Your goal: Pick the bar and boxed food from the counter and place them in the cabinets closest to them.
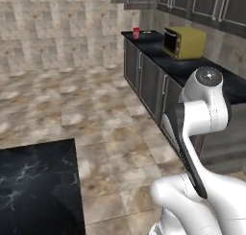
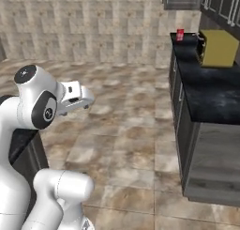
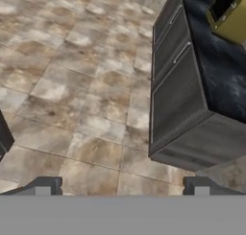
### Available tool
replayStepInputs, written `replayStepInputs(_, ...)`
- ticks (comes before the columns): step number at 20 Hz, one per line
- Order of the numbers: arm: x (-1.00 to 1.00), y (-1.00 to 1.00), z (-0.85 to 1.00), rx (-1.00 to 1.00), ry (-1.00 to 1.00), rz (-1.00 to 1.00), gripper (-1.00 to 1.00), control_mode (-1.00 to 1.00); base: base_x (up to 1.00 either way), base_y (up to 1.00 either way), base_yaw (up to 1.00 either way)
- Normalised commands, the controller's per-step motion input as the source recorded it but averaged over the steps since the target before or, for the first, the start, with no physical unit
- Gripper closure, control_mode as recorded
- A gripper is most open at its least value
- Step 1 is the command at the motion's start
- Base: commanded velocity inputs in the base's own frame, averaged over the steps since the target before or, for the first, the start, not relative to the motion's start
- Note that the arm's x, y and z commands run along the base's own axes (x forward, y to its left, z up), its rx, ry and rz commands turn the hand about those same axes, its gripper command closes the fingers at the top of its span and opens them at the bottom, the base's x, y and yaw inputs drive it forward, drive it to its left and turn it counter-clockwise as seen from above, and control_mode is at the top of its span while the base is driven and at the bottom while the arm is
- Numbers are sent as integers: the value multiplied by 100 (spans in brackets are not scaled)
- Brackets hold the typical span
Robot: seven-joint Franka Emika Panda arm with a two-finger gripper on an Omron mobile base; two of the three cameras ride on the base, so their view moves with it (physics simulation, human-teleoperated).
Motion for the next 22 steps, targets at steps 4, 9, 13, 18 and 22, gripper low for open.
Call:
replayStepInputs(4, 0, 0, 0, 0, 0, 0, -100, 100, 79, 0, -1)
replayStepInputs(9, 0, 0, 0, 0, 0, 0, -100, 100, 80, 0, -1)
replayStepInputs(13, 0, 0, 0, 0, 0, 0, -100, 100, 80, 0, -1)
replayStepInputs(18, 0, 0, 0, 0, 0, 0, -100, 100, 81, 0, -1)
replayStepInputs(22, 0, 0, 0, 0, 0, 0, -100, 100, 82, 0, -1)
